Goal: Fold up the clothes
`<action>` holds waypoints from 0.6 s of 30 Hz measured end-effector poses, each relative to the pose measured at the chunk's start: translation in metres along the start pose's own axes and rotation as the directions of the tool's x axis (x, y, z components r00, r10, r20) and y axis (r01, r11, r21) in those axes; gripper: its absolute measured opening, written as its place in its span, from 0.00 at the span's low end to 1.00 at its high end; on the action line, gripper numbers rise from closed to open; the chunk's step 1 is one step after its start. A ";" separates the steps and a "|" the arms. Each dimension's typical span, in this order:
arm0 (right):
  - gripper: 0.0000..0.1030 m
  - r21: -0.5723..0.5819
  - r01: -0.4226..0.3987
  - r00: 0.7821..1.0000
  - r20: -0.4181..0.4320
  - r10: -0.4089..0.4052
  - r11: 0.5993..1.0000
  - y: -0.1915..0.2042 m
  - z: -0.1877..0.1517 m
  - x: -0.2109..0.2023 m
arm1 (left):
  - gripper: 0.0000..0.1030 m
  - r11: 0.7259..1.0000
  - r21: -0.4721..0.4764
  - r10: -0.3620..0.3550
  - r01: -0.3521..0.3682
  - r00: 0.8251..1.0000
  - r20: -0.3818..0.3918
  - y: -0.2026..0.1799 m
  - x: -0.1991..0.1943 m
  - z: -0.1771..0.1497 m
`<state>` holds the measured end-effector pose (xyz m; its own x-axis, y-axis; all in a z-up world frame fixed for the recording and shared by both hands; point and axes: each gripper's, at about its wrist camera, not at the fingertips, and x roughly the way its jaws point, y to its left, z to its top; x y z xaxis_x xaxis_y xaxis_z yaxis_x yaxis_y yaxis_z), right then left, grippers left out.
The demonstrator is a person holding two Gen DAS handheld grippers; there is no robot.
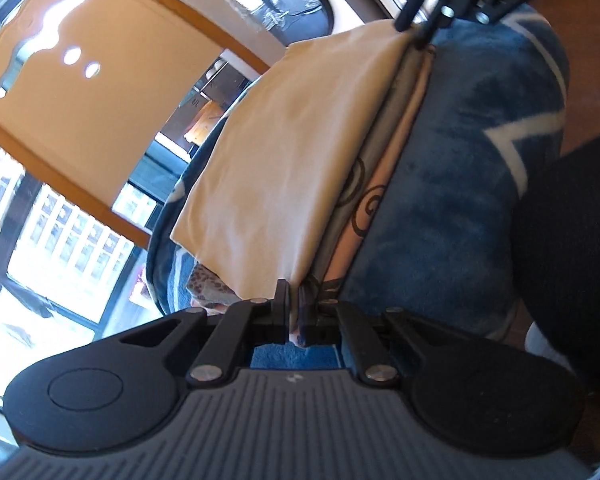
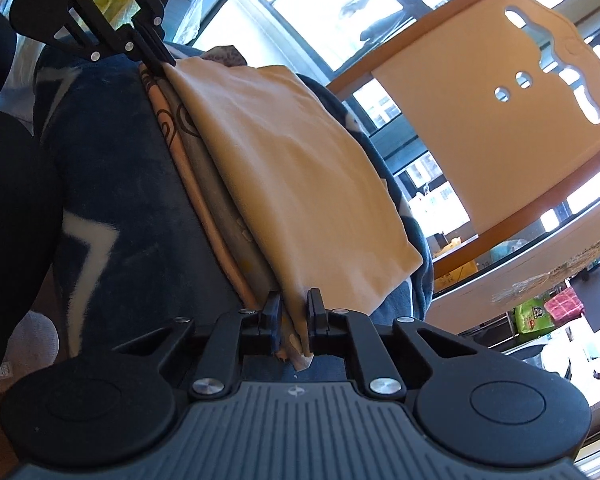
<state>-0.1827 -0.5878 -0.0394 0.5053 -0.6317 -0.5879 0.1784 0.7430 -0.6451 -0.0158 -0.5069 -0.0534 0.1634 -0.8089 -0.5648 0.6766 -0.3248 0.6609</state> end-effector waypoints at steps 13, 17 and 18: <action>0.19 0.230 -0.034 0.997 -0.059 0.049 0.973 -0.024 -0.018 0.001 | 0.05 0.999 -0.053 -0.001 0.001 1.000 -0.010 0.004 -0.001 0.001; 0.22 0.281 -0.007 0.995 -0.091 0.034 0.960 -0.032 -0.025 0.002 | 0.06 0.998 -0.058 -0.002 0.001 1.000 -0.011 0.005 -0.001 0.000; 0.23 0.298 -0.001 0.995 -0.099 0.032 0.954 -0.034 -0.027 0.002 | 0.07 0.998 -0.060 -0.002 0.001 1.000 -0.013 0.006 -0.001 -0.001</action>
<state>-0.2106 -0.6207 -0.0320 0.4244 -0.6267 -0.6535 0.4220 0.7755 -0.4696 -0.0116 -0.5080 -0.0497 0.1716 -0.8017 -0.5726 0.7187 -0.2957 0.6293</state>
